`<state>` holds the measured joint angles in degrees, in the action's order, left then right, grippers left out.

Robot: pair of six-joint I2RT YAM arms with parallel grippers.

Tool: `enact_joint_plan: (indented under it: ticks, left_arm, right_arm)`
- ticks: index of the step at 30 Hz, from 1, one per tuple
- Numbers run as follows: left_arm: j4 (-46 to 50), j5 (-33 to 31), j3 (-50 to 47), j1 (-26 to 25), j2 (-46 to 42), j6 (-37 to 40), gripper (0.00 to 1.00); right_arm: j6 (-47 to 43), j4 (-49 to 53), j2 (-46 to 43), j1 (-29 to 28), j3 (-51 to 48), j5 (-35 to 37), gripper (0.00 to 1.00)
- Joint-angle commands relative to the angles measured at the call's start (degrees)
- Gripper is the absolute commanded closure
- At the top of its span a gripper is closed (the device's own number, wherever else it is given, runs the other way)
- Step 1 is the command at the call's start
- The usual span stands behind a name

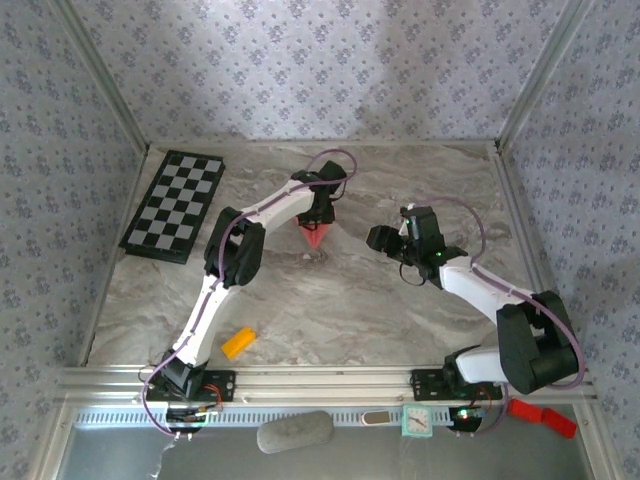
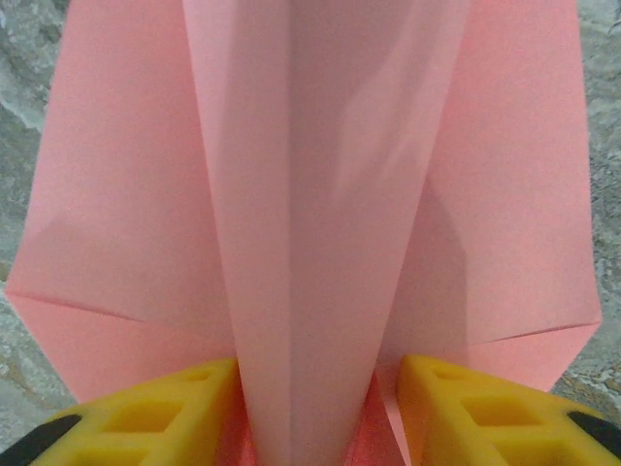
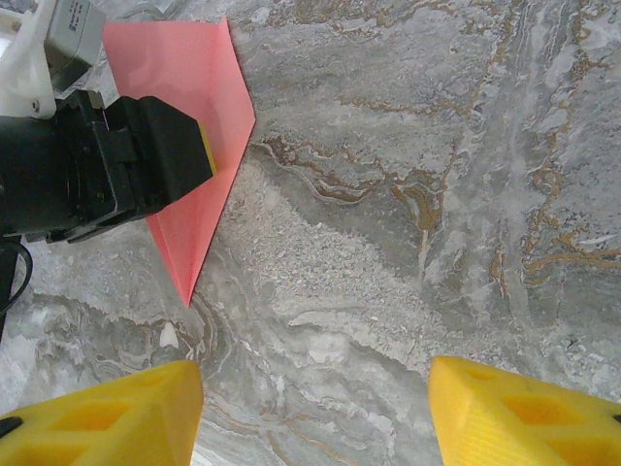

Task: Fold a paper plane with a square sheet of paper (pick it up from the middle)
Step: Move the paper plane to the top-center of the table.

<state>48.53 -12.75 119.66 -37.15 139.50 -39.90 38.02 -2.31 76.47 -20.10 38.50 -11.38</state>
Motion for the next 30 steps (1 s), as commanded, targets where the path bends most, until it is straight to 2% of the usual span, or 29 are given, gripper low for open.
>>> enact_joint_plan:
  ticks: [1, 6, 17, 30]
  left_arm:
    - [1.7, 1.6, 0.3, 0.7, 3.9, -0.2, 0.53]
    - [1.6, 2.3, 1.3, 0.8, 4.5, 0.7, 0.52]
    - [1.8, 2.3, 1.6, 0.9, 5.1, 1.1, 0.52]
    - [4.2, 2.7, 4.9, 0.9, 4.7, 1.5, 0.47]
  right_arm:
    - [-1.1, 0.6, 0.6, 0.4, 0.3, -0.4, 0.34]
    - [-1.2, 0.5, 0.8, 0.4, 0.1, -0.3, 0.31]
    - [-1.5, 0.3, 0.6, 0.3, -0.1, 0.1, 0.15]
    - [-1.6, 0.2, 0.5, 0.1, -0.1, 0.6, 0.09]
